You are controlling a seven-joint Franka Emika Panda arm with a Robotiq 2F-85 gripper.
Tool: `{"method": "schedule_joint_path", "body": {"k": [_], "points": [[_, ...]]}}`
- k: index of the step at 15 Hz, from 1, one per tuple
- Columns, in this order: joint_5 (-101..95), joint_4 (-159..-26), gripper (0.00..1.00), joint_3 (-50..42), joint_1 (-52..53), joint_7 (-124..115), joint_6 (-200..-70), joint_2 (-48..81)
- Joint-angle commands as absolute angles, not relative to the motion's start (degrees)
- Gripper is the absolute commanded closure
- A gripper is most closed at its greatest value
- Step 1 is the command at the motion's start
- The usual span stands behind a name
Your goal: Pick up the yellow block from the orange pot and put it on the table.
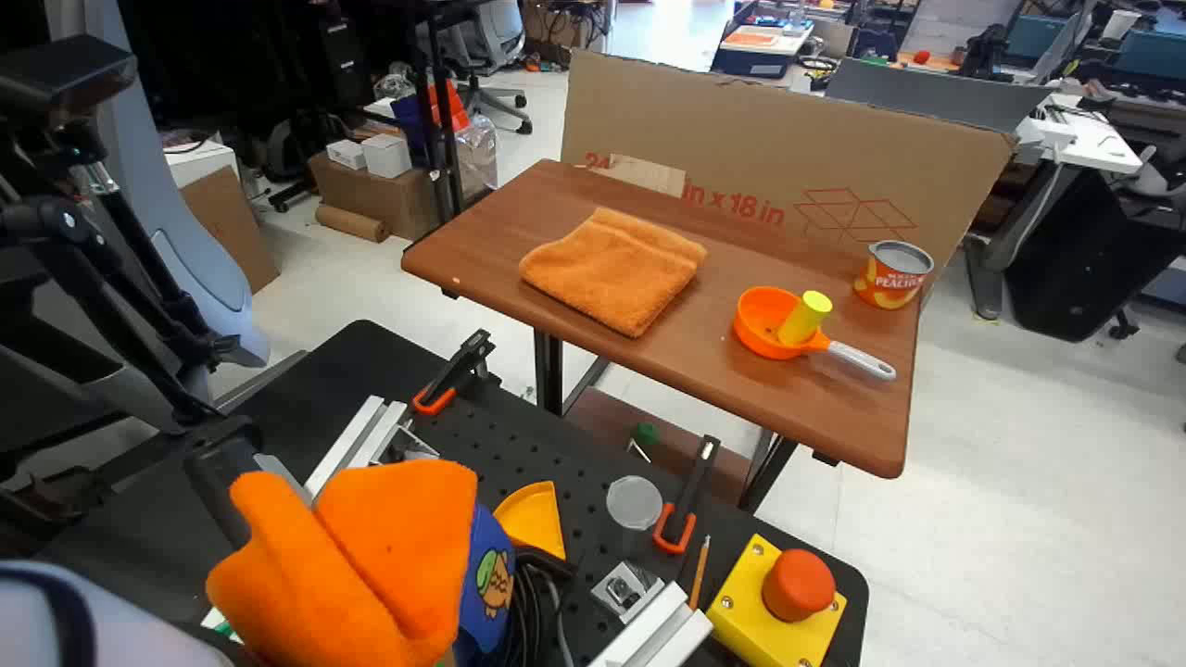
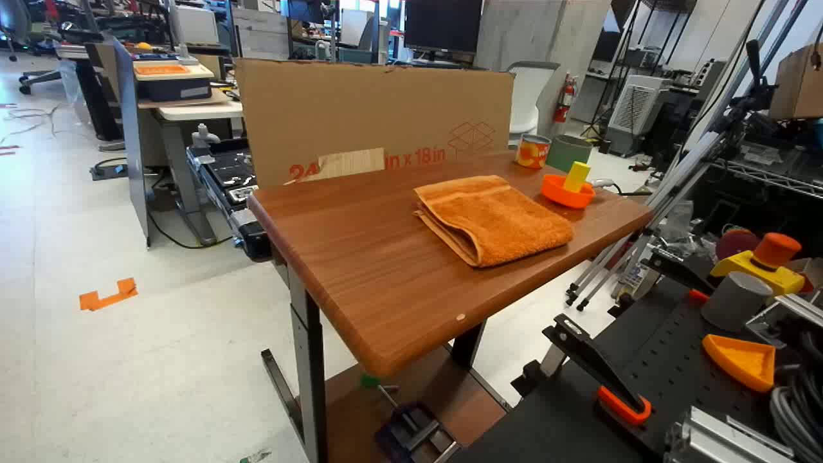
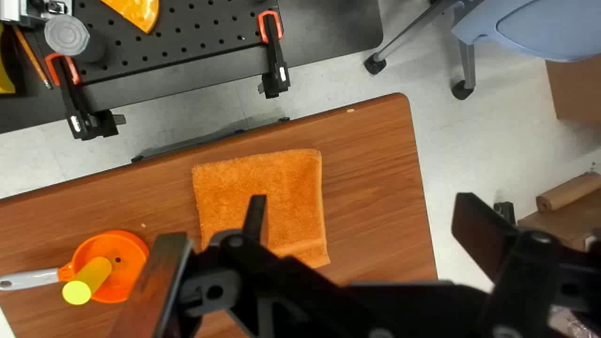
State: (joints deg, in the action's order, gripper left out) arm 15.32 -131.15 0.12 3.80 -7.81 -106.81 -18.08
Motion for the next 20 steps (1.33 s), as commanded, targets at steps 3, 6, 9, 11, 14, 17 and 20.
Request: {"method": "schedule_joint_path", "body": {"k": [3, 6, 9, 11, 14, 17, 20], "points": [[15.5, -131.0, 0.0, 0.8, 3.0, -7.6, -106.6, -18.1], [14.5, -130.5, 0.0, 0.6, 2.6, -7.1, -107.0, -17.3], [12.3, -127.8, 0.0, -1.4, 0.4, -4.0, -110.3, -13.6], [12.6, -125.6, 0.0, -3.5, -1.5, -2.3, -115.0, -8.9], [13.5, -120.8, 0.0, -6.0, -4.0, 0.5, -121.6, 0.3], [13.5, -115.8, 0.0, -7.0, -6.0, 3.2, -125.7, 9.8], [12.9, -111.8, 0.0, -6.5, -7.7, 5.4, -124.8, 17.3]]}}
